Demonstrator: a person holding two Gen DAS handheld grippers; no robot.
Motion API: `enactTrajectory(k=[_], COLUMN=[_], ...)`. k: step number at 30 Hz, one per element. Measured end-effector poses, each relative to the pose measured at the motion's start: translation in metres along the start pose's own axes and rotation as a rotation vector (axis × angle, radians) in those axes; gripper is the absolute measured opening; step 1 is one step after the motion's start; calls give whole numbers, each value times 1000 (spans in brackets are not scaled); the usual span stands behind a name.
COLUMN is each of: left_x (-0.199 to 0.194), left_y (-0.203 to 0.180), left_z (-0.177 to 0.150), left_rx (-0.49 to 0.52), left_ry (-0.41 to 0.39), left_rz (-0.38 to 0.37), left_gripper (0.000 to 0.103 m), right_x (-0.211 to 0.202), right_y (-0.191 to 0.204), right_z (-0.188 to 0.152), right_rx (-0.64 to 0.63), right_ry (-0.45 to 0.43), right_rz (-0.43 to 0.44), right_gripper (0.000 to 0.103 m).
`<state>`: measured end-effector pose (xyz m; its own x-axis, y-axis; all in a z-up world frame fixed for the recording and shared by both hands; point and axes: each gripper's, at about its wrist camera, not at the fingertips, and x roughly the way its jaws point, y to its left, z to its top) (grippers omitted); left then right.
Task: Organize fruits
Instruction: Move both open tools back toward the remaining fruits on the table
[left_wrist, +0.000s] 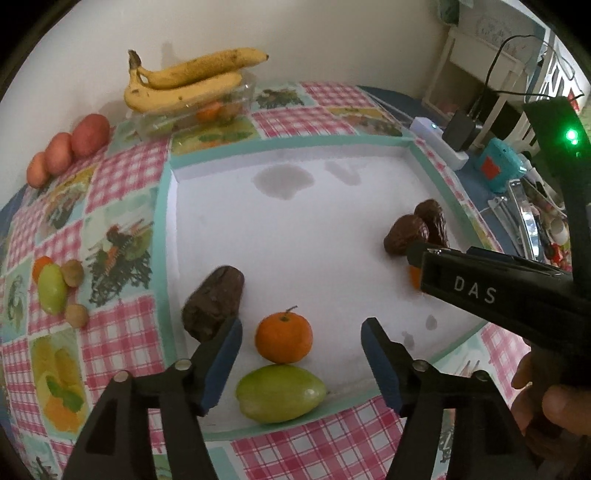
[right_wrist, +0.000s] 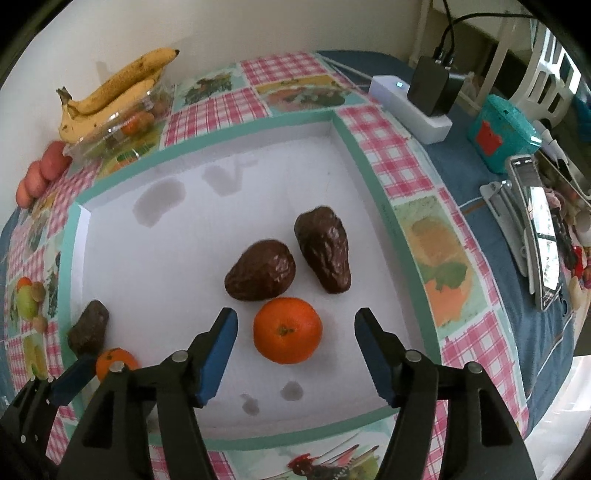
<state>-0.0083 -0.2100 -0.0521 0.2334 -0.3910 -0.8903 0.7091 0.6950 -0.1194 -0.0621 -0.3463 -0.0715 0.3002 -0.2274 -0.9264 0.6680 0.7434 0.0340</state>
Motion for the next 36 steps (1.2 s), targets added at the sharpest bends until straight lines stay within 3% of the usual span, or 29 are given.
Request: enactTrajectory(k=[10, 16, 18, 24, 27, 36], left_x=[-18, -32, -38, -51, -56, -72], left_y=[36, 79, 97, 143, 162, 214], left_z=[5, 3, 2, -5, -8, -18], left_rx=[-110, -256, -313, -447, -493, -603], left_ry=[-27, -57, -75, -95, -95, -118], left_rz=[61, 176, 213, 233, 255, 322], left_gripper=[88, 91, 103, 103, 103, 103], right_x=[-14, -15, -15, -15, -15, -23], right_y=[-11, -9, -7, 7, 19, 55], right_z=[5, 5, 5, 4, 2, -4], right_rx=[59, 57, 50, -3, -47, -156], right_ry=[-58, -57, -57, -74, -86, -152], right_rz=[-2, -3, -3, -10, -7, 62], right_gripper=[69, 69, 69, 69, 88, 89])
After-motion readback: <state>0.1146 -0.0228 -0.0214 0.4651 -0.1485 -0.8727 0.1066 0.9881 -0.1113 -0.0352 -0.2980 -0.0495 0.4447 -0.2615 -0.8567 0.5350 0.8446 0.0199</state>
